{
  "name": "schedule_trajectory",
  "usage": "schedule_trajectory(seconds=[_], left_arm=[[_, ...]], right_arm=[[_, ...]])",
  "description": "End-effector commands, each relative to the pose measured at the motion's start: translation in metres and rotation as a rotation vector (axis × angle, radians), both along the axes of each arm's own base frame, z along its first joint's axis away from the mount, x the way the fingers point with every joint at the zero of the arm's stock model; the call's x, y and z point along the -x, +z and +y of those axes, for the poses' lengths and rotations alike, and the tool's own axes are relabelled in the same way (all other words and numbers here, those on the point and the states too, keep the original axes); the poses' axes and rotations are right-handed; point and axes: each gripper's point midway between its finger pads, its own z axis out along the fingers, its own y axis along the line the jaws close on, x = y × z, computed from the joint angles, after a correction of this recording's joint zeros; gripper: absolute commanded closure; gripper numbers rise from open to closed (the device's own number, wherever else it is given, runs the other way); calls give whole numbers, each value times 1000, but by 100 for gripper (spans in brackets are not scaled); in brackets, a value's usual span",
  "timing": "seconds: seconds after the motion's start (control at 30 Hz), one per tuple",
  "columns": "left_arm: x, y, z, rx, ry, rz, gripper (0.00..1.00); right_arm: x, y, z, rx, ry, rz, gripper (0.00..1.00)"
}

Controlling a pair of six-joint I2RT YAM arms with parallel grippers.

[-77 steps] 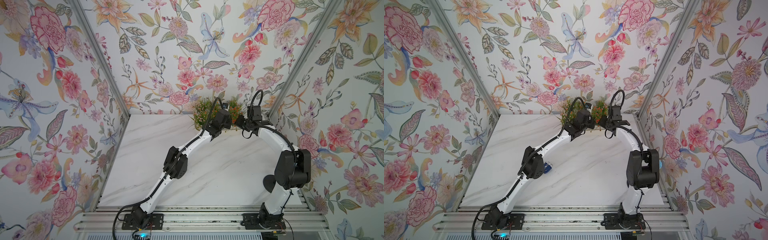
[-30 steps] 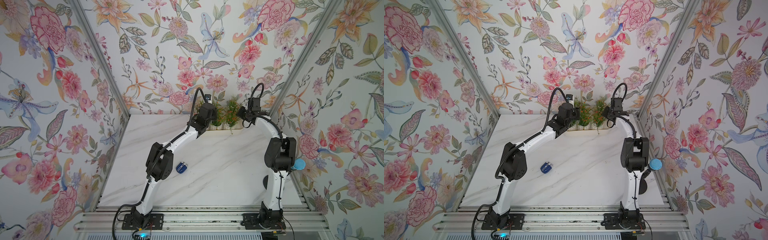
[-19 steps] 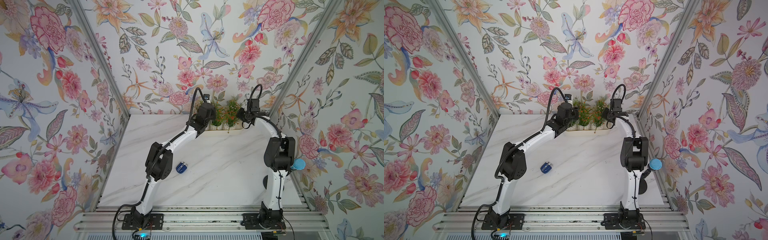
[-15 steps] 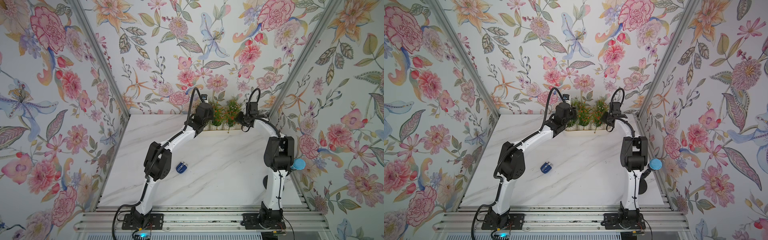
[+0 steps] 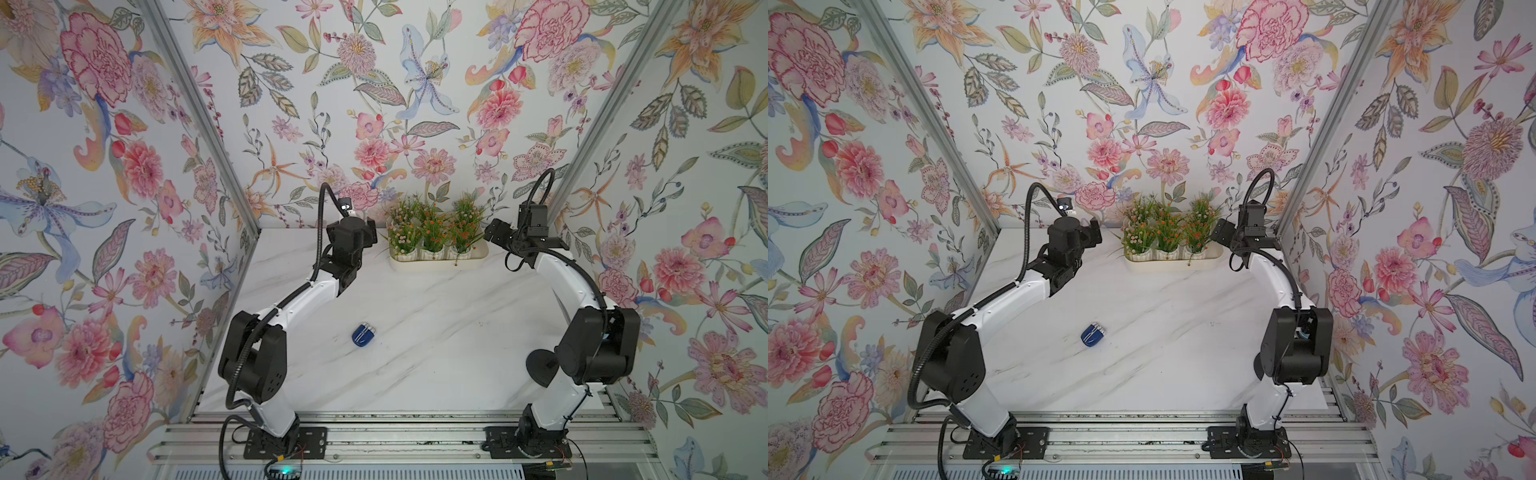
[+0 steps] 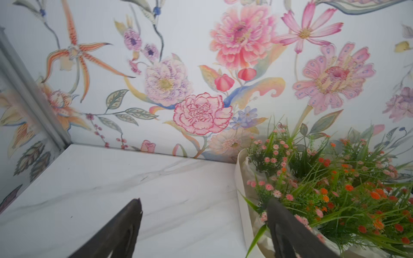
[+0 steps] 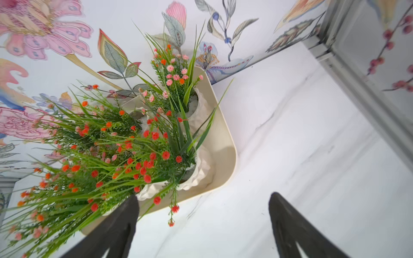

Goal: Put the potted gypsophila into the storage box
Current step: Place the baby's breath potted plant at the storage box, then move the storage box to the center of the board.

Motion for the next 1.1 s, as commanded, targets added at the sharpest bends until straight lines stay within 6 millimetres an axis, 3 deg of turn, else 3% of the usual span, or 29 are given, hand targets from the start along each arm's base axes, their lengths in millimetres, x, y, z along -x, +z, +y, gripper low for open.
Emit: schedule_trajectory(seconds=[0.0,0.13,0.33,0.47,0.57,0.67,0.73,0.93,1.07], left_arm=[[29,7,45,-32,117,-25,1],[66,-18,89,-62,199,42,0],[123,-45,130,-107,266,59,0],[153,-53,145,-100,269,33,0],[168,-58,147,-51,245,44,0],[181,-65,149,-5,243,55,0],[187,-67,147,31,228,55,0],[191,-65,148,58,231,35,0],[188,-62,152,42,261,27,0]], right_arm=[[28,-1,-12,67,-11,-13,0],[72,-14,-11,120,27,-7,0],[140,-38,-1,194,95,-20,0],[173,-52,7,230,135,-47,0],[183,-59,9,222,160,18,0],[176,-68,-7,231,77,86,0],[159,-70,-18,171,25,124,0],[75,-92,-24,11,-21,263,3],[23,-104,-16,-29,-14,276,5]])
